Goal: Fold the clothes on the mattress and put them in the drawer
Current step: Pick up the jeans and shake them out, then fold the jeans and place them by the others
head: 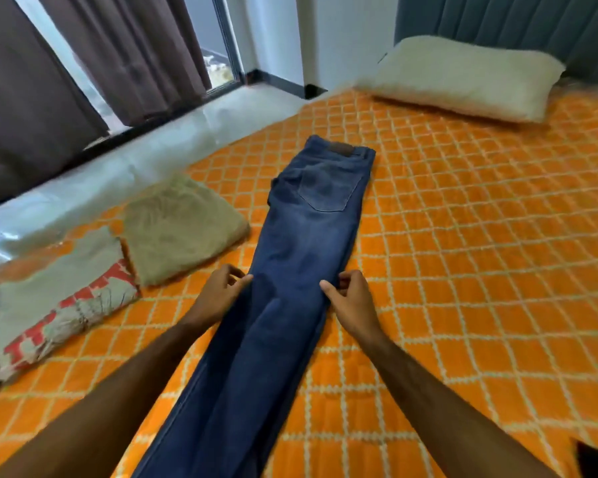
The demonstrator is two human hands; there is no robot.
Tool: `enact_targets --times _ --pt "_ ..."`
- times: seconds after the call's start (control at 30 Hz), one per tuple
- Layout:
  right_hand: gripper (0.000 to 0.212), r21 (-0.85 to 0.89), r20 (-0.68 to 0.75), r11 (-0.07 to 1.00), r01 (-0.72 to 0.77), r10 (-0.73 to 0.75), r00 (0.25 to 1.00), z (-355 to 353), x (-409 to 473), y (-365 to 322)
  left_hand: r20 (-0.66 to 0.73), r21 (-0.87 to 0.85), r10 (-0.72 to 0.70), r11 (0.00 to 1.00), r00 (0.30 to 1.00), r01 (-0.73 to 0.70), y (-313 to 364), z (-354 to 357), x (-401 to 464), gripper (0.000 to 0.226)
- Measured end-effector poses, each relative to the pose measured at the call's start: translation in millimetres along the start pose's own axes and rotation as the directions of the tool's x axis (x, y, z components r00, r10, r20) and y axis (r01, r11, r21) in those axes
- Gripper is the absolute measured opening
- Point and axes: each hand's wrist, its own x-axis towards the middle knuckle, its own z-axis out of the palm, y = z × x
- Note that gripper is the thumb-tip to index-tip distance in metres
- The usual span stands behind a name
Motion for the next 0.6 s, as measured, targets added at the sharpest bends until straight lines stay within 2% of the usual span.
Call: enact_targets --times 0.07,0.1,0.13,0.23,0.3,0.37,0.43,0.47,0.53,0.6 --pt "0.036 0.02 0.016 1.0 -0.019 0.019 1.0 2.3 -11.0 -7.0 -0.089 0.148 0.126 0.983 0.988 -0.112 -7.8 -0.3 -9.5 0.026" --pt "0.038 0.014 0.008 0.999 -0.032 0.032 0.999 3.8 -13.6 -6.3 -0.098 0.172 0.179 0.972 0.979 -0.161 -8.6 1.2 -14.8 0.026" --pt "0.038 -0.01 0.005 0.998 -0.058 0.058 0.998 4.8 -17.6 -8.4 -0.056 0.145 0.175 0.976 0.983 -0.165 -6.1 3.1 -22.6 0.027" --pt "0.022 0.006 0.018 0.989 -0.151 0.151 0.988 11.4 -31.7 -13.9 0.184 0.03 -0.022 0.999 0.983 0.017 1.4 10.9 -44.3 0.042" --pt "0.026 0.04 0.094 0.968 -0.246 0.242 0.966 20.1 -41.5 -13.5 0.286 -0.063 -0.105 0.99 0.952 0.128 4.7 10.3 -51.1 0.053" --pt "0.03 0.08 0.178 0.938 -0.337 0.319 0.931 30.7 -53.2 -9.5 0.372 -0.11 -0.137 0.976 0.918 0.19 6.5 6.5 -61.1 0.046" --pt "0.023 0.133 0.216 0.912 -0.389 0.356 0.909 36.1 -71.4 -16.0 0.435 -0.161 -0.139 0.96 0.89 0.228 6.9 0.8 -73.8 0.034" --pt "0.019 0.146 0.198 0.91 -0.389 0.359 0.912 34.3 -75.5 -17.1 0.462 -0.254 -0.133 0.928 0.877 0.274 8.1 0.2 -76.8 0.031" --pt "0.018 0.17 0.122 0.908 -0.383 0.366 0.923 27.4 -86.3 -22.3 0.471 -0.494 -0.126 0.783 0.873 0.379 4.2 -6.0 -88.7 0.026" --pt "0.026 0.289 0.08 0.871 -0.398 0.392 0.917 23.6 -95.8 -30.0 0.442 -0.619 -0.12 0.677 0.889 0.399 -0.8 -13.5 -102.1 0.022"
